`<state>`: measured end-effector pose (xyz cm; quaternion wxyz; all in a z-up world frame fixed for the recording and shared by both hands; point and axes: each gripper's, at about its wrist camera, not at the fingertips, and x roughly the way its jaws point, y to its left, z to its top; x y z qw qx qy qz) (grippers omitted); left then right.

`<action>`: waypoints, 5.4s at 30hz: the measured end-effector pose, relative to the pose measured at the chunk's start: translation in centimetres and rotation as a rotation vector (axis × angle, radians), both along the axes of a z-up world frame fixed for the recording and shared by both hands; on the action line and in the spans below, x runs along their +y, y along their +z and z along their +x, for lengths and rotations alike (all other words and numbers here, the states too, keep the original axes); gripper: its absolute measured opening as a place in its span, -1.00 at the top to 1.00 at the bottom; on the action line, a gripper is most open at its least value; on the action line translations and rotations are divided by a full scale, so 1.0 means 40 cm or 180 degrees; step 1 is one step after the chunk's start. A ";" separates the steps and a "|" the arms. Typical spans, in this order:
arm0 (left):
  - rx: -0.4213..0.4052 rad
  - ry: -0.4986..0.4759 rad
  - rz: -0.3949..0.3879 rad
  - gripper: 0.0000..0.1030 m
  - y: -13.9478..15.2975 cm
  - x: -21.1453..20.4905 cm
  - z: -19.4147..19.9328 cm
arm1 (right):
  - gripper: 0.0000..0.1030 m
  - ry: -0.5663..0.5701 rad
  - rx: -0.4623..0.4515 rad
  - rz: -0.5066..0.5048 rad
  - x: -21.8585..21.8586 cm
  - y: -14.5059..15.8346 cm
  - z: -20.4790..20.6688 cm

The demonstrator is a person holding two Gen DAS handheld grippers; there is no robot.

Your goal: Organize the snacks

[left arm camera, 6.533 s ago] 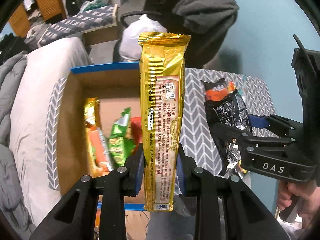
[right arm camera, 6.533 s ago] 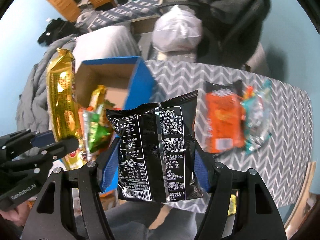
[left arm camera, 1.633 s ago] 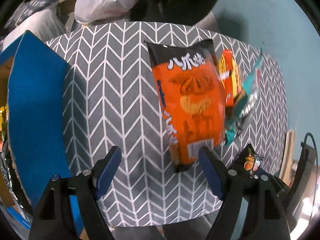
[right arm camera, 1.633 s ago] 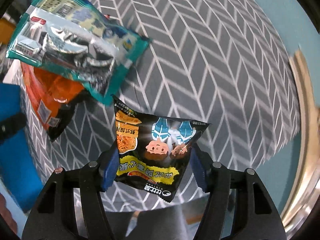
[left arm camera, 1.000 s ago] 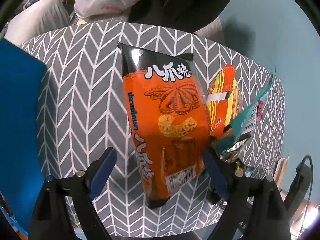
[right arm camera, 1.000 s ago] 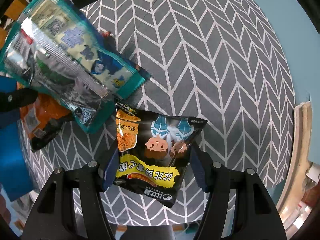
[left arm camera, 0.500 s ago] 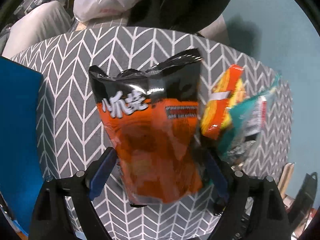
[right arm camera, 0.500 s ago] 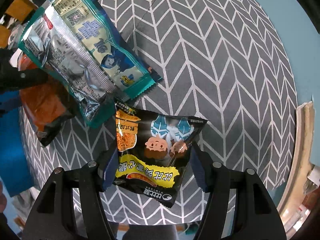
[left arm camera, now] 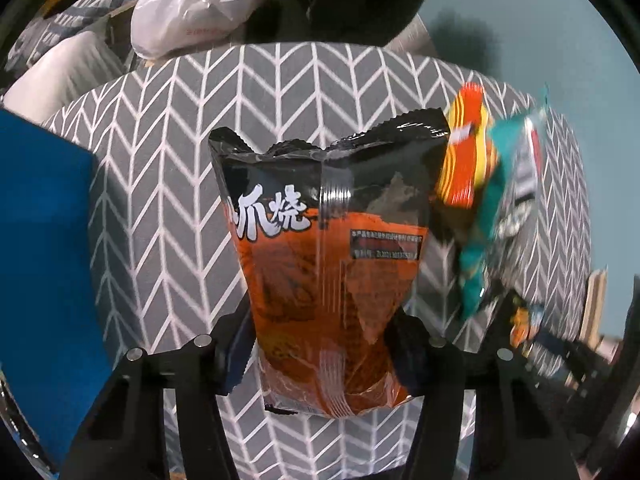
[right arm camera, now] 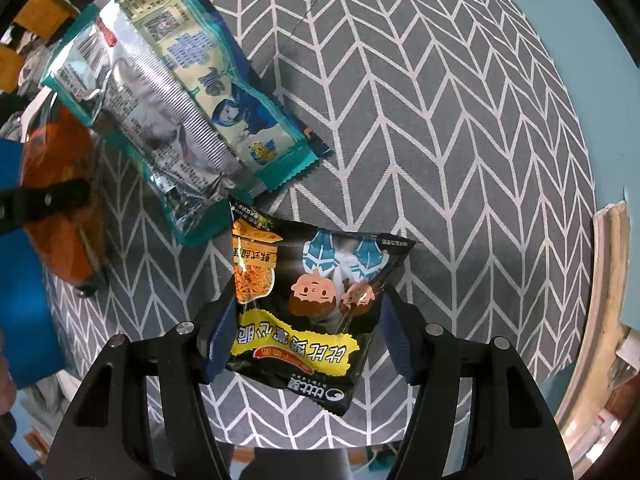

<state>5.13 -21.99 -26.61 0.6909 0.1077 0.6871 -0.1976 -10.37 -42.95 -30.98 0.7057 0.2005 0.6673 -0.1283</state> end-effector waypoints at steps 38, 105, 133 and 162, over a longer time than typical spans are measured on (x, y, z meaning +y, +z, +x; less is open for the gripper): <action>0.0062 -0.0111 0.0287 -0.18 -0.118 0.147 -0.062 | -0.23 0.0294 0.0010 -0.0192 0.141 0.018 -0.027; -0.0563 0.1278 -0.0012 -0.17 0.290 0.936 0.034 | -0.23 0.1920 -0.0733 0.0341 0.890 0.385 0.365; -0.0486 0.1427 -0.0079 -0.42 0.300 0.947 0.067 | -0.46 0.1770 -0.0696 0.0253 0.876 0.392 0.412; -0.0688 0.0610 0.0067 -0.51 0.373 0.590 0.027 | -0.54 0.1318 -0.0673 -0.0050 0.515 0.411 0.286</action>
